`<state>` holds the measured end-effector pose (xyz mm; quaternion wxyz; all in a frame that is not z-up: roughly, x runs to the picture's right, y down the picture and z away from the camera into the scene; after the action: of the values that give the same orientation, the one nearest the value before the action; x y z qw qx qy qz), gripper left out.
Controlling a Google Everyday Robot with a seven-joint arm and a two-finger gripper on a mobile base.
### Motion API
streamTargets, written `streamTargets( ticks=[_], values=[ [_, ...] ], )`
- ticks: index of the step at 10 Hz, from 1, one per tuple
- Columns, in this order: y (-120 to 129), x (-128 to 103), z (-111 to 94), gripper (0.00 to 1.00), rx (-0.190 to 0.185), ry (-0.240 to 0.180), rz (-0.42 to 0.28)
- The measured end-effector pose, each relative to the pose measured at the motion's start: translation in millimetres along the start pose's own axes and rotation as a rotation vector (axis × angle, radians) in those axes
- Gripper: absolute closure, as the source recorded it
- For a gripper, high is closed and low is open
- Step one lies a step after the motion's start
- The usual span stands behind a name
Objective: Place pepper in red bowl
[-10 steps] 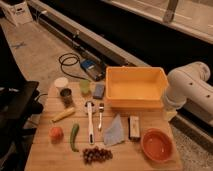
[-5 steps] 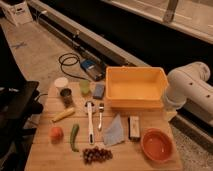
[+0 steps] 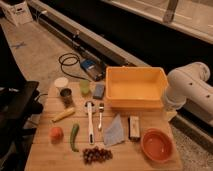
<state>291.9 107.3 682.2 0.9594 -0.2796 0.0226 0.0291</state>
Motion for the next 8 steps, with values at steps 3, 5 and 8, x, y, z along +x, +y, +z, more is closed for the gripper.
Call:
streamTargets(
  ticks=[3, 5, 8],
  values=[
    [-0.2, -0.3, 0.0, 0.35, 0.0, 0.0, -0.001],
    [-0.2, -0.5, 0.0, 0.35, 0.0, 0.0, -0.001],
    [-0.7, 0.1, -1.3, 0.35, 0.005, 0.008, -0.004]
  ],
)
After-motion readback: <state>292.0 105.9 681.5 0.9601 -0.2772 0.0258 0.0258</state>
